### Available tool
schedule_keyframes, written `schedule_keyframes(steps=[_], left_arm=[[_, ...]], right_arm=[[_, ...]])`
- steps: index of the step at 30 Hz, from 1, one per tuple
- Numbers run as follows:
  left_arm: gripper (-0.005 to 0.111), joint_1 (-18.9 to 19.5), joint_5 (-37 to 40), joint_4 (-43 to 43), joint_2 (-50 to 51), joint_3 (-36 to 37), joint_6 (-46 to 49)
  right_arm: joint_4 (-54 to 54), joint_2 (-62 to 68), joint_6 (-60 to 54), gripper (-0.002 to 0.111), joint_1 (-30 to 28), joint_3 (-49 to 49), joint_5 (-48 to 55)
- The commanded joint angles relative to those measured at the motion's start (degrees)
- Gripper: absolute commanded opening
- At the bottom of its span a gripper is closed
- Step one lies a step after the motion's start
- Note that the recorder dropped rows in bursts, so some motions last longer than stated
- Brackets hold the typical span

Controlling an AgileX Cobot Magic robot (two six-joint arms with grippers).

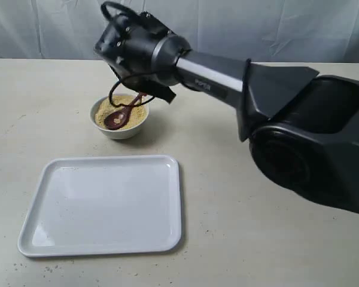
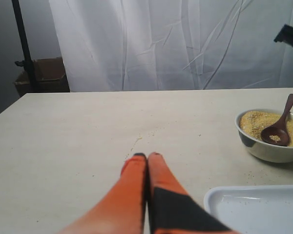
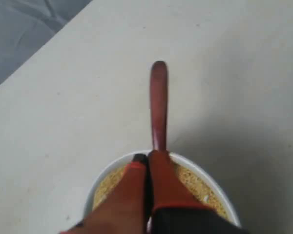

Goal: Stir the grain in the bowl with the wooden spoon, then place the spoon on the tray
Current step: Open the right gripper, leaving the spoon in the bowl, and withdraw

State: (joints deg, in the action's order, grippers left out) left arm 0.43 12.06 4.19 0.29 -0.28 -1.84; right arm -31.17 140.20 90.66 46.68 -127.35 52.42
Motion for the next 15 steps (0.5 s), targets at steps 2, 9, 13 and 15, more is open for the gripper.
schedule_keyframes(steps=[2, 9, 13, 15], left_arm=[[0.000, 0.05, -0.31, -0.10, -0.29, 0.28, -0.06], [0.000, 0.05, -0.31, -0.10, -0.29, 0.28, -0.06], [0.000, 0.05, -0.31, -0.10, -0.29, 0.28, -0.06], [0.000, 0.05, -0.31, -0.10, -0.29, 0.28, -0.06]], right_arm=[[23.71, -3.66, -32.94, 0.000, -6.19, 0.25, -6.76], [72.36, -3.96, -91.74, 0.000, -16.34, 0.25, 3.64], [85.14, -3.96, -106.57, 0.000, -20.83, 0.25, 14.01], [91.89, -3.96, -110.79, 0.000, -22.44, 0.37, 14.40]])
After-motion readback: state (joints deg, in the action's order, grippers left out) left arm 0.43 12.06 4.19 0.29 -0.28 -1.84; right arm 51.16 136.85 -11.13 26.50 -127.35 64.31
